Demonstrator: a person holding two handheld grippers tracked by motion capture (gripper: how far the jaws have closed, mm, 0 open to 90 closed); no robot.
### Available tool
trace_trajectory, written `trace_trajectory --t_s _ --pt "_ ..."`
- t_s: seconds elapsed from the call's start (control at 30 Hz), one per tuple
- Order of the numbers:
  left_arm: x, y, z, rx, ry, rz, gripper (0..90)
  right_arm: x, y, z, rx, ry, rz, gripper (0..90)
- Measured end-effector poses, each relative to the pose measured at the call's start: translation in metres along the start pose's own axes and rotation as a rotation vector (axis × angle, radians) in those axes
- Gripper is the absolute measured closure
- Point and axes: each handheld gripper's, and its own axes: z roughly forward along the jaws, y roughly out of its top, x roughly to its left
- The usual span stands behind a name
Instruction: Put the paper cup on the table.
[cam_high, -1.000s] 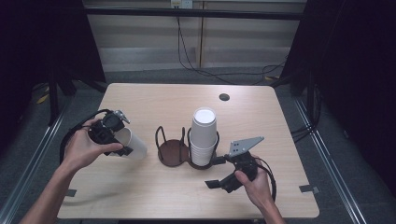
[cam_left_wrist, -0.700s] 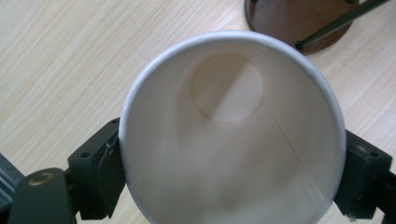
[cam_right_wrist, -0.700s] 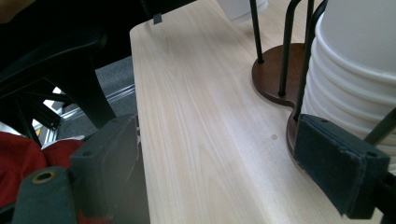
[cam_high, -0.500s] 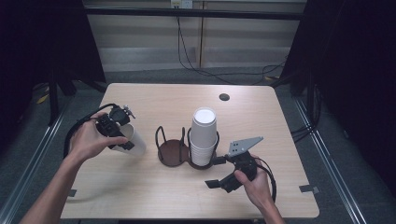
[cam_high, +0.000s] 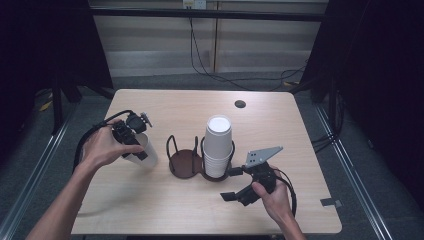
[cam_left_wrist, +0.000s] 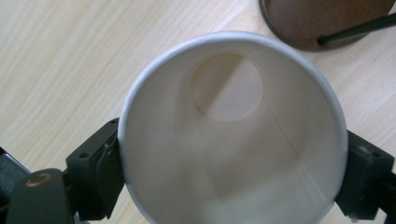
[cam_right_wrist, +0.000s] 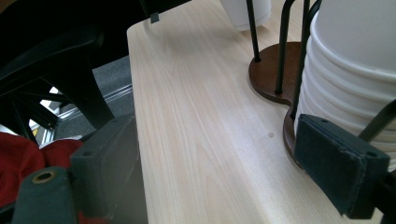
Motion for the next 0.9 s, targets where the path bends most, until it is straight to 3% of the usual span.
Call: trace_trajectory --t_s 0.1,0.2,0.3,0.57,0.9 --pt "-0.001 0.001 0.002 -0.013 0.005 -0.002 12.5 0.000 0.000 0.001 0.002 0.002 -0.004 14.2" --pt "-0.004 0.003 0.007 0.008 0.005 0.020 11.7 0.000 0.000 0.002 0.005 0.002 -0.001 14.2" --pt "-0.005 0.004 0.014 0.013 0.020 0.016 10.9 0.000 0.000 0.002 0.008 0.003 -0.005 14.2" --pt "-0.004 0.007 0.018 -0.018 0.018 0.014 8.0 0.001 0.001 0.001 0.010 -0.005 -0.007 14.2" --pt "-0.005 0.008 0.036 0.008 0.027 0.004 7.2 0.001 0.001 0.001 0.011 -0.010 -0.002 14.2"
